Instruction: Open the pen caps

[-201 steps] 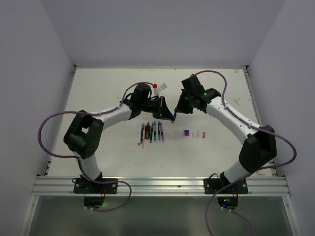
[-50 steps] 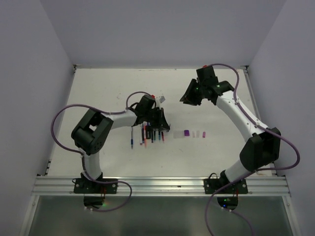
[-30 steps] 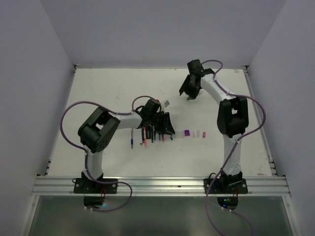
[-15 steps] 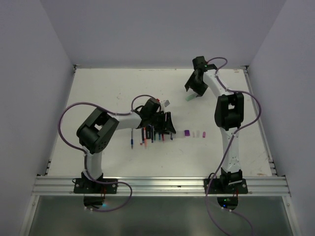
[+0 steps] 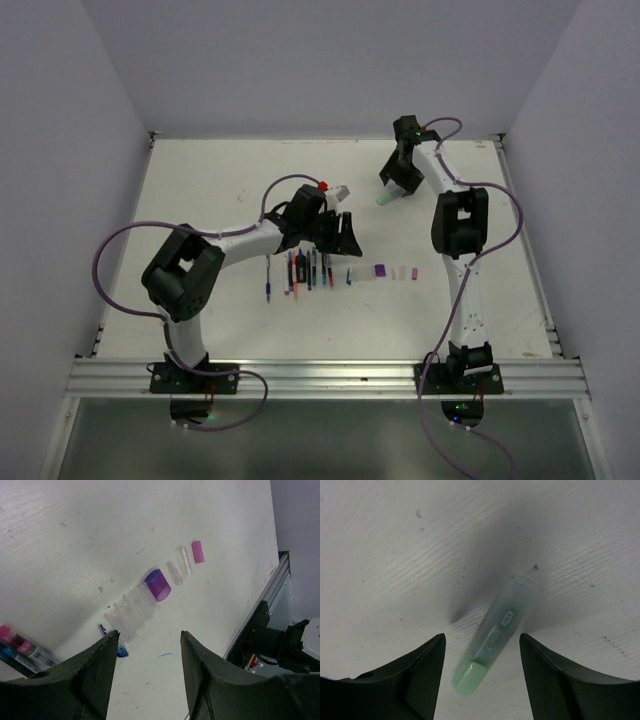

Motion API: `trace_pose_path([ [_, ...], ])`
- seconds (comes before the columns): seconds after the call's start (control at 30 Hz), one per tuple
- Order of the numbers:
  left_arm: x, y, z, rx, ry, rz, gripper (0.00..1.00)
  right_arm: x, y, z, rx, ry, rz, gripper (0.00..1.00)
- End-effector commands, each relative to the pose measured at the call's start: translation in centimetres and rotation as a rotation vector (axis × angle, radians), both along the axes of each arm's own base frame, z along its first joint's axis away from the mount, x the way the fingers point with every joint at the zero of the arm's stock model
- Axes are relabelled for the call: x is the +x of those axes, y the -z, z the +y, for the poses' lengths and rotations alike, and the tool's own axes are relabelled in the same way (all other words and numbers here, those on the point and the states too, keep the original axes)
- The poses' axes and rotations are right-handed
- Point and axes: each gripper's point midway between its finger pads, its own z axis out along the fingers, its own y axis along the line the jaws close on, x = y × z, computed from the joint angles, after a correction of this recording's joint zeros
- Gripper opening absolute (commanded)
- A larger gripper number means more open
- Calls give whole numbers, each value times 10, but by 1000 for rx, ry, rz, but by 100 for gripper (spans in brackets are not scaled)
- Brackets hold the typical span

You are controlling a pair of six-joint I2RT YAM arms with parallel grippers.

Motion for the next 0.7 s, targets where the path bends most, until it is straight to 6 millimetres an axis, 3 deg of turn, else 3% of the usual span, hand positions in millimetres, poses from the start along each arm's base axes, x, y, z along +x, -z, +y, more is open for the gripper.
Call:
trace_pose_path([
  [0.0, 10, -37, 1, -29, 9, -92, 56, 4, -7, -13, -67, 24, -16, 64],
  [0.23, 19, -47, 18, -37, -38, -93, 56, -3, 11, -14, -70, 30, 27, 45],
  [0.3, 22, -51, 25, -39, -52, -96, 56, -5, 13, -13, -67, 24, 35, 31],
  [0.33, 23, -52, 26, -39, -56, -95, 56, -5, 14, -12, -64, 18, 36, 16],
  [0.4, 25, -55, 32, -40, -62, -95, 56, -2, 15, -7, -34, 3, 20, 2],
  [0.5, 25, -60, 37, -51, -65, -90, 56, -3, 3, -3, -10, -10, -16, 0],
  [0.53, 27, -62, 38, -58, -65, -91, 56, 3, -18, 1, 18, -23, -74, 0],
  [0.6, 27, -70, 40, -81, -55, -89, 56, 1, -30, 9, 54, -46, -109, 0],
  [0.63, 27, -72, 40, -89, -48, -86, 56, -2, -58, 19, 101, -84, -157, 0],
  [0.67, 26, -78, 38, -112, -31, -78, 56, -7, -68, 25, 119, -102, -169, 0],
])
